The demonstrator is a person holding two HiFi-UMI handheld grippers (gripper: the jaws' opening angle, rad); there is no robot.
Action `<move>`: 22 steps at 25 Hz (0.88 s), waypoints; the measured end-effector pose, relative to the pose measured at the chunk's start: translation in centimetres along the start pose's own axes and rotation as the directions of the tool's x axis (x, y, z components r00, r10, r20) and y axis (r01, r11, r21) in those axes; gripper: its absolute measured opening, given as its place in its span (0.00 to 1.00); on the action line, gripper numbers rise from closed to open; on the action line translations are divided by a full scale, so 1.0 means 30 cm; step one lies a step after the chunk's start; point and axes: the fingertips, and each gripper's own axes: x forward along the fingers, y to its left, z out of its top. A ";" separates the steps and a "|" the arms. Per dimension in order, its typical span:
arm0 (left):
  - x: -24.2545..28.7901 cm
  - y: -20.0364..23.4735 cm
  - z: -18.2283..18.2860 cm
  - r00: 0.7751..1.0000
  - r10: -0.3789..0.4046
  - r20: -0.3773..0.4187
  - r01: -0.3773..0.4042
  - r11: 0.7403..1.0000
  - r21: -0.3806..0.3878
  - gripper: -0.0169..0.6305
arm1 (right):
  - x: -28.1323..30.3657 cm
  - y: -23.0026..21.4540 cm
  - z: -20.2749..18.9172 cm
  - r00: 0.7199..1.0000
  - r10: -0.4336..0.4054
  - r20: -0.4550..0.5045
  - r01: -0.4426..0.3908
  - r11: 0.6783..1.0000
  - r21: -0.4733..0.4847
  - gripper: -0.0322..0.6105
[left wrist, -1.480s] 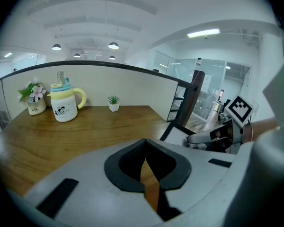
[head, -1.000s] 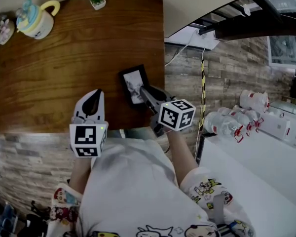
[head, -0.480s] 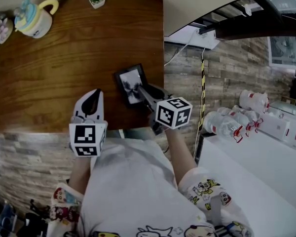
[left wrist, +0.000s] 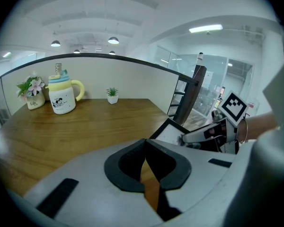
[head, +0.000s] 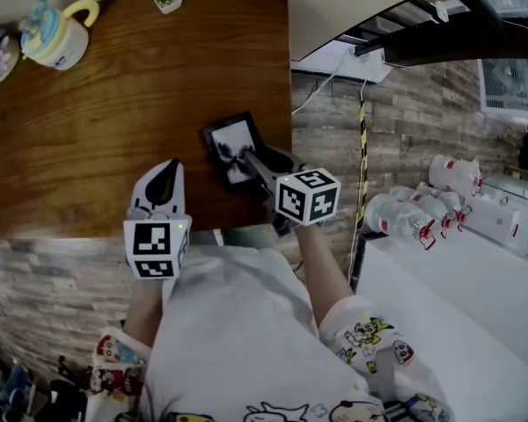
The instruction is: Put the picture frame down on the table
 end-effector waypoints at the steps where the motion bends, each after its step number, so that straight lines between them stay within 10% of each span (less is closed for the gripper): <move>1: 0.001 -0.002 -0.002 1.000 -0.001 -0.003 0.001 1.000 0.000 0.03 | 0.000 -0.003 -0.003 1.000 -0.005 -0.005 0.005 1.000 -0.008 0.21; 22: 0.016 -0.012 -0.015 1.000 -0.010 -0.019 0.011 1.000 0.009 0.03 | 0.022 -0.027 -0.075 0.994 -0.084 -0.072 0.073 0.988 -0.138 0.27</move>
